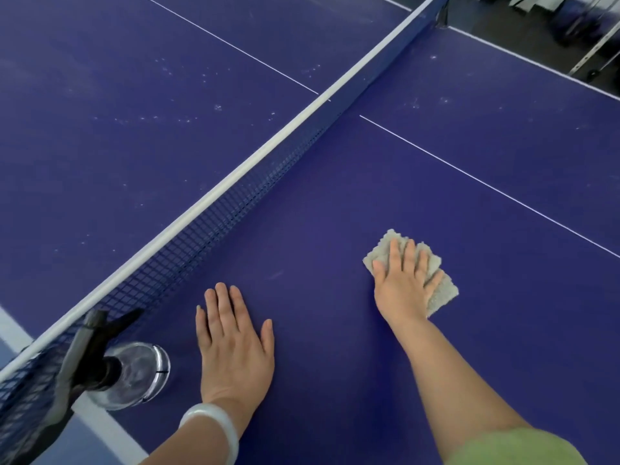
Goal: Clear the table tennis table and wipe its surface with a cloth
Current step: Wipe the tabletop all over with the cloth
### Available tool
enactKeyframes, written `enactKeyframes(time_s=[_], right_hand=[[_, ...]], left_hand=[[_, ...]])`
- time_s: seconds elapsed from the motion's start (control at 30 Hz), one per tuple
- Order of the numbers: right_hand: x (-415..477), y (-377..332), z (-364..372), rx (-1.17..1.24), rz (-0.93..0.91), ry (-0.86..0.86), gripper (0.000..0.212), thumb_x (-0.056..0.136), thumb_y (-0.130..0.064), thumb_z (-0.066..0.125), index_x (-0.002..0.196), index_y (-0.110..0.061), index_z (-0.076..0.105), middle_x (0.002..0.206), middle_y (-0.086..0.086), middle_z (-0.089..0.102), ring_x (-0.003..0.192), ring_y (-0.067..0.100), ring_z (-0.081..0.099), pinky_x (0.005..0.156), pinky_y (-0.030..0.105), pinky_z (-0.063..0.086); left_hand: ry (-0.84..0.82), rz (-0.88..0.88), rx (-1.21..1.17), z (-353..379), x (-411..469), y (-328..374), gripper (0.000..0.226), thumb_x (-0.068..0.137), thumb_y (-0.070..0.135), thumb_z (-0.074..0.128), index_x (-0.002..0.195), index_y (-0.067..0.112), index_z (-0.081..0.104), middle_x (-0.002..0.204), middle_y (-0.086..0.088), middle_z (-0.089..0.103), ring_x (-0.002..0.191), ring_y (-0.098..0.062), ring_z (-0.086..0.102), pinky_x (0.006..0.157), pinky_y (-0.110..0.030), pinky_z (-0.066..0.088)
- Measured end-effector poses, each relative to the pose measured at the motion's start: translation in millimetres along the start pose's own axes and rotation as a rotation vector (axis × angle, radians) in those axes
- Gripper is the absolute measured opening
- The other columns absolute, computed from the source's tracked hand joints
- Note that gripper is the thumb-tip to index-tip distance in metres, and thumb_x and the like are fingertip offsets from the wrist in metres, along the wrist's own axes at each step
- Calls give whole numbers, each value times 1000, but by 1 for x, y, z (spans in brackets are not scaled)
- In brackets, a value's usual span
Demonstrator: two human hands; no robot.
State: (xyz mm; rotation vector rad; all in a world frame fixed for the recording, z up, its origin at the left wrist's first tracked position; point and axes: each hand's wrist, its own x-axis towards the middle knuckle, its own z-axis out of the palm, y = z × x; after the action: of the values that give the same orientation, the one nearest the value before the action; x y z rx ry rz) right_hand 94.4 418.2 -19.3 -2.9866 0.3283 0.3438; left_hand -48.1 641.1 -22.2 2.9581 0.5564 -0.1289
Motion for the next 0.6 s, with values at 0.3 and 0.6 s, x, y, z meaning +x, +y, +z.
enactKeyframes(time_s=[0.3,0.6], right_hand=[[-61,-133,30,-97,-704,-104,60,100,-54,7,153,-39,-17,159,-9,-29,145,20,-33,114,60,-21],[-28,-81,9,5,-169,-100,59,104,-48,13,156,-35,-11,164,-5,-21,148,22,-25,116,61,-12]], left_hand=[[-45,21,-137,-5,3,-10,70,101,50,12,155,9,-6,163,-10,-15,148,-22,-23,121,-41,-13],[-122,119,-145,-6,-58,-44,80,94,56,24,154,2,18,163,-17,8,150,-33,5,116,-47,10]])
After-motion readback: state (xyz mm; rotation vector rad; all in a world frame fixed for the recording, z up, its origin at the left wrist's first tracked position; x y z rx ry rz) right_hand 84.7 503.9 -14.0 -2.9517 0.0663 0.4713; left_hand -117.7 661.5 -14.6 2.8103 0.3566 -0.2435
